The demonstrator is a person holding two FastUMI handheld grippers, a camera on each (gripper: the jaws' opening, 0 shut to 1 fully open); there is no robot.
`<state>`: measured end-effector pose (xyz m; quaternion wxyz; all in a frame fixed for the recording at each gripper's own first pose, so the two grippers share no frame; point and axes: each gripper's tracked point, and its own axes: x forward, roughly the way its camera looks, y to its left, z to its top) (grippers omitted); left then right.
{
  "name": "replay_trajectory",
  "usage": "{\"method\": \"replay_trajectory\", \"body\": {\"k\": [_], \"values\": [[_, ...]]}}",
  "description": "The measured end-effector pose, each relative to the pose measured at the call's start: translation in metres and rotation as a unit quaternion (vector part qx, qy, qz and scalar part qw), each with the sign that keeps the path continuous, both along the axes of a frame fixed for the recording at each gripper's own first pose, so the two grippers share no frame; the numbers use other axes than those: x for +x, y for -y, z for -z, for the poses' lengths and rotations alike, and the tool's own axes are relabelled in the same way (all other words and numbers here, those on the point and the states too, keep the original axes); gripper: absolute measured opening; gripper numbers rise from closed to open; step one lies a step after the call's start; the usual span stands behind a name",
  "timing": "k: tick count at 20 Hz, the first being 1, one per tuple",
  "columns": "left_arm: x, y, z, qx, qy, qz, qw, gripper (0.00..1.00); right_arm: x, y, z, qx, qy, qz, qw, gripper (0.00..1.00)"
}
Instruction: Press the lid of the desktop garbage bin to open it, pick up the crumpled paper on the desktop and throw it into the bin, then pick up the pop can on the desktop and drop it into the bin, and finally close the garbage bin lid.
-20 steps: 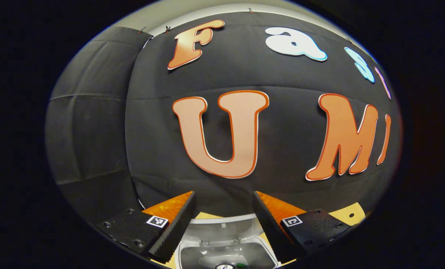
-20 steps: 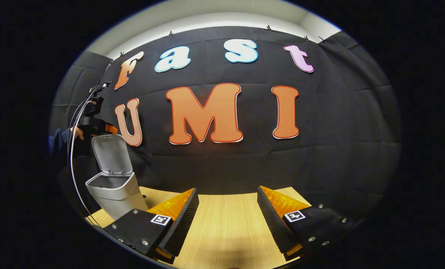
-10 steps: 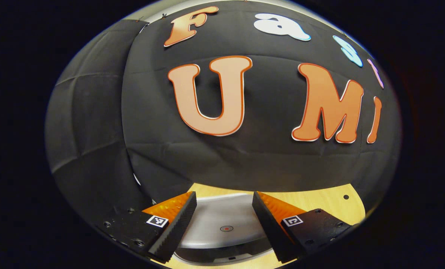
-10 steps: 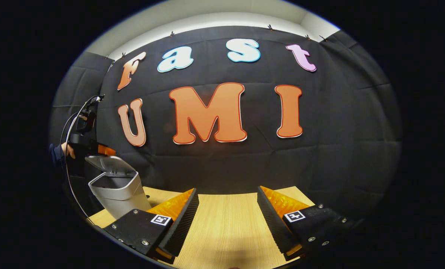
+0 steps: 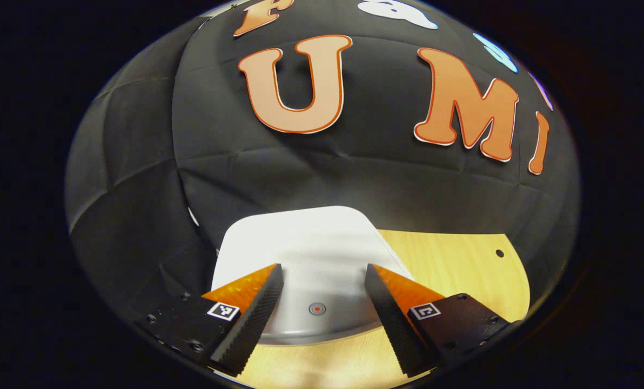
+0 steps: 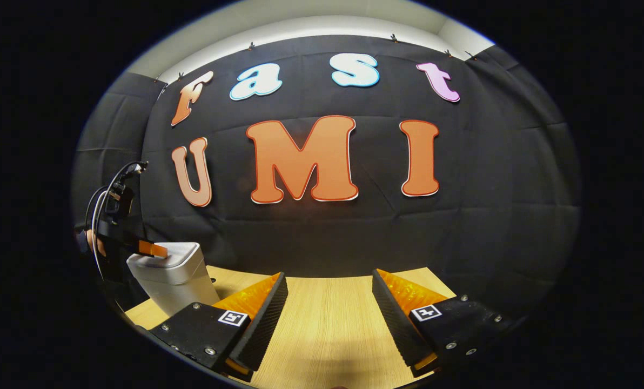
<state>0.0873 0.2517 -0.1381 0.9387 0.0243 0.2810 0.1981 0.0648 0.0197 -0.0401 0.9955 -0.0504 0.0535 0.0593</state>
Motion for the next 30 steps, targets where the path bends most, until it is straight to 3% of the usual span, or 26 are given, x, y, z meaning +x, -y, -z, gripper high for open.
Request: {"method": "replay_trajectory", "body": {"k": [10,13,15,22,30], "values": [[-0.011,0.016,-0.022,0.031,0.042,-0.004,0.999,0.96,-0.003,-0.005,0.003,0.001,-0.002,-0.005,1.0,0.94],[-0.007,0.04,-0.071,0.071,0.13,0.025,0.989,0.97,-0.004,-0.003,0.002,0.0,-0.003,-0.002,1.0,0.94],[-0.016,0.072,-0.09,0.086,0.158,0.042,0.983,0.94,-0.005,-0.001,-0.001,0.002,0.0,0.001,1.0,0.94],[-0.048,0.153,-0.093,0.073,0.197,0.082,0.974,0.95,-0.006,0.01,-0.008,0.001,0.007,0.013,1.0,0.94],[-0.079,0.211,-0.084,0.066,0.221,0.113,0.966,0.95,-0.013,0.023,-0.011,-0.009,0.013,0.023,1.0,0.94]]}}
